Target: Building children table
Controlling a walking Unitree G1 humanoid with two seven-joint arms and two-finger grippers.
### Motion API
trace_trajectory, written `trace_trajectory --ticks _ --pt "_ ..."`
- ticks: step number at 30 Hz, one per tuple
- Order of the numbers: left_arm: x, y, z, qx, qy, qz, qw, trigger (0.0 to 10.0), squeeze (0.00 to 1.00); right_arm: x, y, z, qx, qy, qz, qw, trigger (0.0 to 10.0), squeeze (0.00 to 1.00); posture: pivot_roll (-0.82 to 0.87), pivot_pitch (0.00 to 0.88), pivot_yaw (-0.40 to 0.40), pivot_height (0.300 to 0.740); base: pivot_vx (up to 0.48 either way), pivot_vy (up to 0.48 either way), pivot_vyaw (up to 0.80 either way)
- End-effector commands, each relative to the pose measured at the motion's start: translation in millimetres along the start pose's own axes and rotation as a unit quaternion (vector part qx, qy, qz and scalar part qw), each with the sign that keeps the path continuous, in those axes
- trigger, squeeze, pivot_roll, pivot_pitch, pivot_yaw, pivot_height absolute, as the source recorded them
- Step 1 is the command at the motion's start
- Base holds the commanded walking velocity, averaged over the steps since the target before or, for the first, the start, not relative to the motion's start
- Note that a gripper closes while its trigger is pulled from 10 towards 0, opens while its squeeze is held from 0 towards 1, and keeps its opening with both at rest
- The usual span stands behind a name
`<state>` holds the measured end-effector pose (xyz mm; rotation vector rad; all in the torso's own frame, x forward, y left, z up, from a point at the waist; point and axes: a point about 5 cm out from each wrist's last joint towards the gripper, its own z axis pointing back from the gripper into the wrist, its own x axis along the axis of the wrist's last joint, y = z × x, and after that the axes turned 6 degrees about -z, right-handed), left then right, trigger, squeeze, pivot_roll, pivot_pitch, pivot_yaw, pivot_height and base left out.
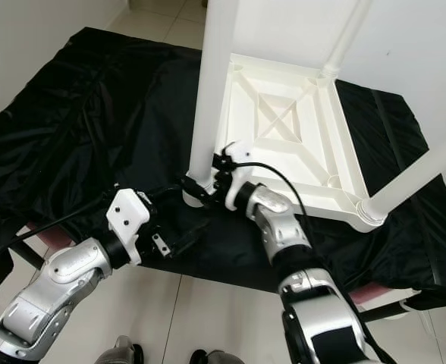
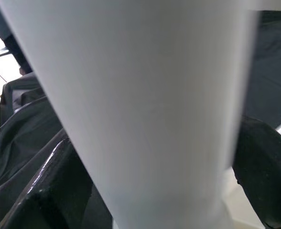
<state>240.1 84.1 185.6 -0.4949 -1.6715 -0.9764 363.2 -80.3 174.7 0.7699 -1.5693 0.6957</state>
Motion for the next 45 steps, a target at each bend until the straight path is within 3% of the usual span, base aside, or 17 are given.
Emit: trace_trajectory --ticks 1,2,4,5,17,27,30,33,34,45 --pt "3 -4.3 -0.9 -0.024 -0.003 0.001 1.0 10.0 0.0 -5 -2.6 0.7 -0.014 0.005 -0.003 1.0 10.0 0.0 0.21 0.145 -0.135 0.74 0.0 0.0 0.0" --pt "2 -4.7 -1.4 -0.024 -0.002 0.0 1.0 10.0 0.0 -5 -3.1 -0.4 -0.021 0.001 -0.008 1.0 3.8 0.0 0.21 0.144 -0.134 0.74 0.0 0.0 0.0" --pt "2 -4.9 -1.8 -0.023 -0.001 0.0 1.0 10.0 0.0 -6 -3.6 -0.8 -0.026 -0.002 -0.01 1.0 3.8 0.0 0.21 0.144 -0.134 0.74 0.0 0.0 0.0" --pt "2 -5.3 -2.0 -0.023 -0.001 0.0 1.0 10.0 0.0 -6 -4.6 -0.4 -0.028 -0.005 -0.013 0.999 0.0 0.0 0.21 0.144 -0.136 0.74 0.0 0.0 0.0" --pt "1 -7.3 -5.3 -0.023 -0.002 0.004 1.0 10.0 0.0 -2 -13.6 30.2 -0.025 -0.03 0.013 0.999 0.0 0.0 0.18 0.145 -0.136 0.74 0.0 0.0 0.0" --pt "1 -7.9 -9.6 -0.029 -0.007 0.006 1.0 10.0 0.0 3 -1.4 62.3 -0.038 -0.055 0.026 0.997 0.0 0.0 0.16 0.143 -0.134 0.74 0.0 0.0 0.0" --pt "1 -7.0 -11.1 -0.027 -0.011 0.008 1.0 10.0 0.0 5 8.0 79.4 -0.056 -0.061 0.023 0.996 0.0 0.0 0.13 0.142 -0.126 0.74 0.0 0.0 0.0" --pt "1 -6.7 -12.1 -0.026 -0.013 0.011 1.0 10.0 0.0 5 10.1 82.1 -0.064 -0.06 0.026 0.996 0.0 0.0 0.11 0.141 -0.119 0.74 0.0 0.0 0.0" --pt "1 -7.1 -13.1 -0.027 -0.014 0.013 0.999 10.0 0.0 5 9.3 80.3 -0.071 -0.06 0.028 0.995 10.0 0.0 0.11 0.141 -0.115 0.74 0.0 0.0 0.0" --pt "1 -3.1 -14.1 -0.025 -0.014 0.007 1.0 10.0 0.0 6 3.9 76.5 -0.086 -0.051 0.018 0.995 10.0 0.0 0.13 0.131 -0.124 0.74 0.0 0.0 0.0"
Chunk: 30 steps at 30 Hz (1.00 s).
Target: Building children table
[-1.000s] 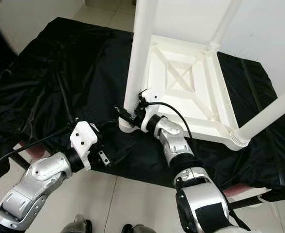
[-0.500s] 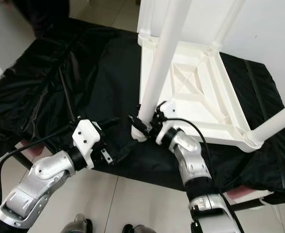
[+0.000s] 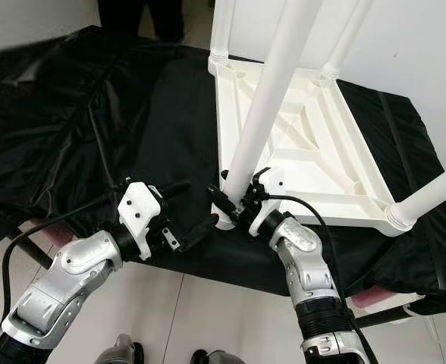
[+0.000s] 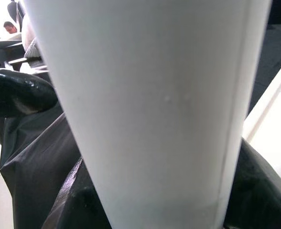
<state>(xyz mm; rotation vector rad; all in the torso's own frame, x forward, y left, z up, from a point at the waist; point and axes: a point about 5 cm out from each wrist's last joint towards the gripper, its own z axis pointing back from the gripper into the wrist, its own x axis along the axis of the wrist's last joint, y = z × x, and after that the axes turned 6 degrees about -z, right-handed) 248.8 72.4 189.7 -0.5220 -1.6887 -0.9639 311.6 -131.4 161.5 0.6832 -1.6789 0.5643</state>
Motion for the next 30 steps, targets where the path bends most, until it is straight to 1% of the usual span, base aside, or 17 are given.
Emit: trace_trajectory --ticks 1,2,3,4,5,6,7,10,13,18,20,21,24,25,27,28,30 --pt "-2 -4.1 0.8 -0.024 0.0 0.0 1.0 10.0 0.0 10 -7.2 1.8 -0.014 -0.013 0.009 1.0 10.0 0.0 0.13 0.131 -0.124 0.74 0.0 0.0 0.0" --pt "-2 -4.1 0.8 -0.024 0.0 0.0 1.0 10.0 0.0 10 -7.2 1.8 -0.014 -0.013 0.009 1.0 10.0 0.0 0.13 0.131 -0.124 0.74 0.0 0.0 0.0" --pt "-3 -5.4 2.2 -0.026 0.0 0.002 1.0 10.0 0.0 10 -8.3 2.7 -0.012 -0.01 0.009 1.0 3.3 0.0 0.13 0.13 -0.125 0.74 0.0 0.0 0.0" --pt "-3 -5.4 2.2 -0.026 0.0 0.002 1.0 10.0 0.0 10 -8.3 2.7 -0.012 -0.01 0.009 1.0 3.3 0.0 0.13 0.13 -0.125 0.74 0.0 0.0 0.0" --pt "-3 -7.5 4.1 -0.03 0.003 0.007 1.0 10.0 0.0 10 -9.6 3.6 -0.011 -0.006 0.01 1.0 0.9 0.0 0.13 0.128 -0.125 0.74 0.0 0.0 0.0" --pt "-5 -10.9 6.6 -0.039 0.006 0.014 0.999 10.0 0.0 9 -11.1 4.9 -0.01 -0.002 0.009 1.0 0.0 0.0 0.14 0.124 -0.127 0.74 0.0 0.0 0.0" --pt "-5 -10.9 6.6 -0.039 0.006 0.014 0.999 10.0 0.0 9 -11.1 4.9 -0.01 -0.002 0.009 1.0 0.0 0.0 0.14 0.124 -0.127 0.74 0.0 0.0 0.0" --pt "-16 -17.1 15.2 -0.049 0.04 0.026 0.998 10.0 0.0 5 -12.5 7.3 -0.026 0.005 -0.003 1.0 0.0 0.0 0.15 0.118 -0.136 0.74 0.0 0.0 0.0" --pt "-21 -18.2 17.5 -0.044 0.05 0.026 0.997 10.0 0.0 4 -10.7 7.2 -0.041 0.003 -0.012 0.999 0.0 0.0 0.15 0.114 -0.139 0.74 0.0 0.0 0.0" --pt "-24 -21.4 19.0 -0.038 0.055 0.029 0.997 10.0 0.0 -2 -2.9 6.3 -0.089 0.01 -0.004 0.996 0.0 0.0 0.15 0.104 -0.14 0.74 0.0 0.0 0.0" --pt "-23 -22.1 18.2 -0.036 0.053 0.027 0.998 10.0 0.0 -6 0.9 6.1 -0.12 0.016 -0.002 0.993 0.0 0.0 0.15 0.104 -0.14 0.74 0.0 0.0 0.0" --pt "-23 -22.1 18.2 -0.036 0.053 0.027 0.998 10.0 0.0 -6 0.9 6.1 -0.12 0.016 -0.002 0.993 0.0 0.0 0.15 0.104 -0.14 0.74 0.0 0.0 0.0" --pt "-21 -20.9 17.8 -0.036 0.052 0.023 0.998 10.0 0.0 -13 9.0 6.3 -0.197 0.023 -0.006 0.98 0.0 0.0 0.16 0.097 -0.14 0.74 0.0 0.0 0.0" --pt "-21 -20.9 17.8 -0.036 0.052 0.023 0.998 10.0 0.0 -13 9.0 6.3 -0.197 0.023 -0.006 0.98 0.0 0.0 0.16 0.097 -0.14 0.74 0.0 0.0 0.0" --pt "-21 -20.0 18.1 -0.036 0.052 0.021 0.998 10.0 0.0 -16 12.8 7.1 -0.235 0.03 -0.007 0.972 0.0 0.0 0.16 0.094 -0.14 0.74 0.0 0.0 0.0" --pt "-21 -20.0 18.1 -0.036 0.052 0.021 0.998 10.0 0.0 -16 12.8 7.1 -0.235 0.03 -0.007 0.972 0.0 0.0 0.16 0.094 -0.14 0.74 0.0 0.0 0.0" --pt "-21 -19.2 18.4 -0.036 0.052 0.02 0.998 10.0 0.0 -19 15.1 7.6 -0.281 0.038 0.0 0.959 0.0 0.0 0.15 0.091 -0.139 0.74 0.0 0.0 0.0"
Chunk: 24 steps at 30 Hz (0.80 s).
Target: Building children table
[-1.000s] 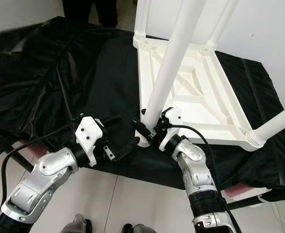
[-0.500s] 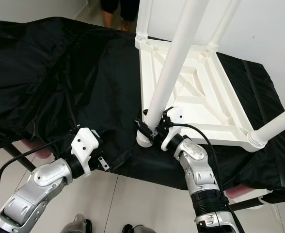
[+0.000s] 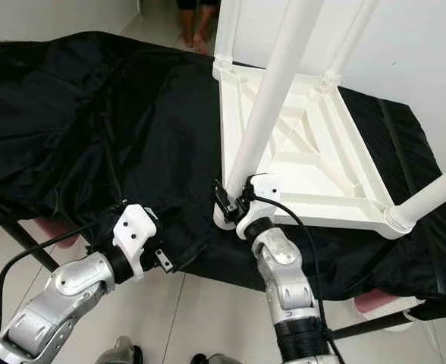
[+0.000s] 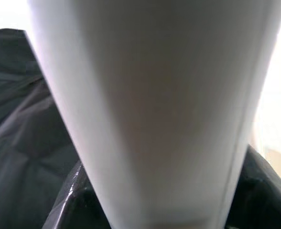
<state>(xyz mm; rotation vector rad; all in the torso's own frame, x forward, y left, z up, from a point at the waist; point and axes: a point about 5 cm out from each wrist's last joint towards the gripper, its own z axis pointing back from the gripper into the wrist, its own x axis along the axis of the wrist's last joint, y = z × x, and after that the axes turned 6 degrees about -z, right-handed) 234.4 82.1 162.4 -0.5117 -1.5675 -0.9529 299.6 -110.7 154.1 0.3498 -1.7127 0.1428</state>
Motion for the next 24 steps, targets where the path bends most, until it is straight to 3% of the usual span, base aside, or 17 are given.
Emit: trace_trajectory --ticks 1,8,9,10,12,13,14,19,23,24 --pt "1 -4.3 -0.7 -0.027 0.0 -0.008 1.0 10.0 0.0 -12 -11.4 7.2 -0.072 0.033 0.018 0.997 0.0 0.0 0.15 0.091 -0.139 0.74 0.0 0.0 0.0" --pt "2 -2.7 -4.5 -0.025 -0.005 -0.01 1.0 10.0 0.0 -11 -0.9 7.7 -0.125 0.023 0.009 0.992 0.0 0.0 0.14 0.077 -0.133 0.74 0.0 0.0 0.0" --pt "2 -2.8 -4.7 -0.025 -0.005 -0.01 1.0 10.0 0.0 -10 -1.7 8.1 -0.128 0.023 0.01 0.991 6.7 0.0 0.14 0.077 -0.133 0.74 0.0 0.0 0.0" --pt "2 -2.9 -5.0 -0.027 -0.006 -0.011 1.0 10.0 0.0 -9 -3.1 8.3 -0.128 0.02 0.004 0.992 10.0 0.0 0.14 0.077 -0.133 0.74 0.0 0.0 0.0" --pt "2 -2.8 -5.3 -0.028 -0.006 -0.012 1.0 10.0 0.0 -8 -2.8 8.1 -0.118 0.018 -0.004 0.993 10.0 0.0 0.14 0.077 -0.133 0.74 0.0 0.0 0.0" --pt "3 -2.2 -5.9 -0.028 -0.007 -0.012 1.0 10.0 0.0 -6 -2.8 7.9 -0.104 0.011 -0.011 0.994 10.0 0.55 0.14 0.07 -0.129 0.74 0.0 0.0 0.0" --pt "3 -1.8 -6.4 -0.028 -0.007 -0.013 0.999 10.0 0.0 -4 -2.6 7.6 -0.089 0.005 -0.022 0.996 10.0 1.0 0.14 0.07 -0.129 0.74 0.0 0.0 0.0" --pt "4 -1.2 -6.7 -0.028 -0.008 -0.014 0.999 10.0 0.0 -1 -3.0 6.5 -0.052 -0.003 -0.033 0.998 10.0 1.0 0.14 0.07 -0.129 0.74 0.0 0.0 0.0" --pt "4 -0.1 -7.1 -0.028 -0.009 -0.015 0.999 10.0 0.0 6 -9.3 2.5 0.016 -0.005 -0.037 0.999 10.0 1.0 0.14 0.075 -0.123 0.74 0.0 0.0 0.0" --pt "5 0.1 -7.0 -0.028 -0.01 -0.015 0.999 10.0 0.0 10 -12.9 0.3 0.057 -0.005 -0.026 0.998 10.0 0.0 0.14 0.075 -0.123 0.74 0.0 0.0 0.0"
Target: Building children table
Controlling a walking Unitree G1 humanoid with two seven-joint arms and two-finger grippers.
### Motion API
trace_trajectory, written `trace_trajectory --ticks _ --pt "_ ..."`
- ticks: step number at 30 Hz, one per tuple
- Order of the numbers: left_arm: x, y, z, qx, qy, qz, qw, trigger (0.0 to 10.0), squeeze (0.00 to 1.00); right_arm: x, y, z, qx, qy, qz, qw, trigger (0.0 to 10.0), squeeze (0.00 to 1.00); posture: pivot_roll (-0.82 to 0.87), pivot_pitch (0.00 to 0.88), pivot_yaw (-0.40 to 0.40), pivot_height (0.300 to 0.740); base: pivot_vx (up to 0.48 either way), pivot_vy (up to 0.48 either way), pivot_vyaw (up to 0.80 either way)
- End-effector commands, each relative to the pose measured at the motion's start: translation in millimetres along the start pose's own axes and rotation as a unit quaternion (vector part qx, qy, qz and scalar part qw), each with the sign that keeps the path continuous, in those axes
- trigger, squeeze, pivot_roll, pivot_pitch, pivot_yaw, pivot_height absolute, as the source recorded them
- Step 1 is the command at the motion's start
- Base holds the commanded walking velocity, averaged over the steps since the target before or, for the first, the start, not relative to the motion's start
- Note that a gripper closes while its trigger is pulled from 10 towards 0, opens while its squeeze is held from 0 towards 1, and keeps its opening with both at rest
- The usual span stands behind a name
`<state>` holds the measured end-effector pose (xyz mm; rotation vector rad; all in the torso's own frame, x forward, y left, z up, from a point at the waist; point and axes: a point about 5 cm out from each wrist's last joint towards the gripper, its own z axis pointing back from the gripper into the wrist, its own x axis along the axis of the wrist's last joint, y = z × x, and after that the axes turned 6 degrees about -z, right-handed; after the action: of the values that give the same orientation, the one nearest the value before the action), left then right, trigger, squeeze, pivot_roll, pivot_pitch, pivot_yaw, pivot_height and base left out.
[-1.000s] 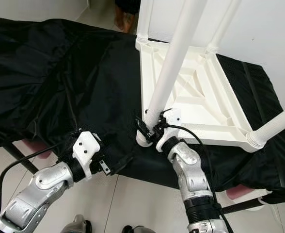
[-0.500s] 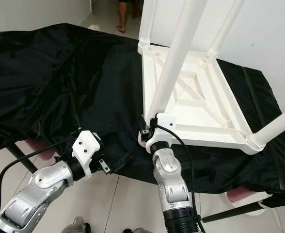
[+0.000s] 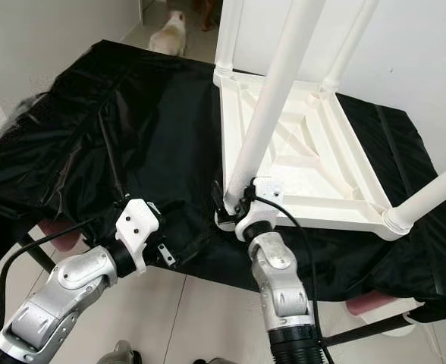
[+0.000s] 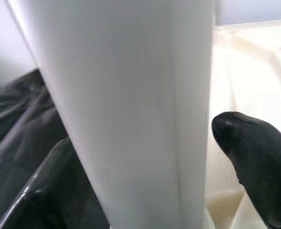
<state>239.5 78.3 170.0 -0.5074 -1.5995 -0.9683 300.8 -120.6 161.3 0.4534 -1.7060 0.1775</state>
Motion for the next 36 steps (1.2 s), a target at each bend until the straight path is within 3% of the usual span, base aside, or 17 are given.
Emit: trace_trajectory --ticks 1,3,10,23,24,27,28,36 --pt "-1 -3.8 -0.8 -0.028 0.002 -0.003 1.0 10.0 0.0 4 -5.5 -0.8 0.065 0.006 0.003 0.998 10.0 0.0 0.14 0.08 -0.123 0.74 0.0 0.0 0.0" --pt "-1 -4.1 -0.1 -0.029 0.002 -0.001 1.0 10.0 0.0 8 -8.6 -2.6 0.13 0.019 0.011 0.991 10.0 0.0 0.14 0.081 -0.123 0.74 0.0 0.0 0.0" --pt "1 -3.6 0.3 -0.027 0.001 0.0 1.0 10.0 0.0 1 -20.3 -9.9 0.203 0.068 0.031 0.976 10.0 0.0 0.15 0.094 -0.125 0.74 0.0 0.0 0.0" --pt "4 -3.6 0.9 -0.021 -0.002 0.004 1.0 10.0 0.0 -13 -33.9 -13.3 0.236 0.11 0.037 0.965 10.0 0.0 0.16 0.107 -0.13 0.74 0.0 0.0 0.0" --pt "4 -4.5 1.0 -0.022 -0.003 0.006 1.0 10.0 0.0 -14 -35.2 -13.6 0.238 0.112 0.038 0.964 1.8 0.0 0.16 0.107 -0.13 0.74 0.0 0.0 0.0" --pt "5 -6.2 1.2 -0.025 -0.003 0.011 1.0 10.0 0.0 -15 -36.2 -13.7 0.24 0.111 0.039 0.964 1.8 0.0 0.16 0.111 -0.13 0.74 0.0 0.0 0.0" --pt "5 -7.7 1.3 -0.028 -0.004 0.015 0.999 10.0 0.0 -15 -38.0 -14.0 0.238 0.109 0.034 0.965 0.0 0.0 0.16 0.112 -0.129 0.74 0.0 0.0 0.0" --pt "2 -11.4 1.4 -0.032 0.008 0.045 0.998 10.0 0.0 -14 -34.8 -10.2 0.199 0.074 0.012 0.977 0.0 0.0 0.16 0.119 -0.133 0.74 0.0 0.0 0.0"
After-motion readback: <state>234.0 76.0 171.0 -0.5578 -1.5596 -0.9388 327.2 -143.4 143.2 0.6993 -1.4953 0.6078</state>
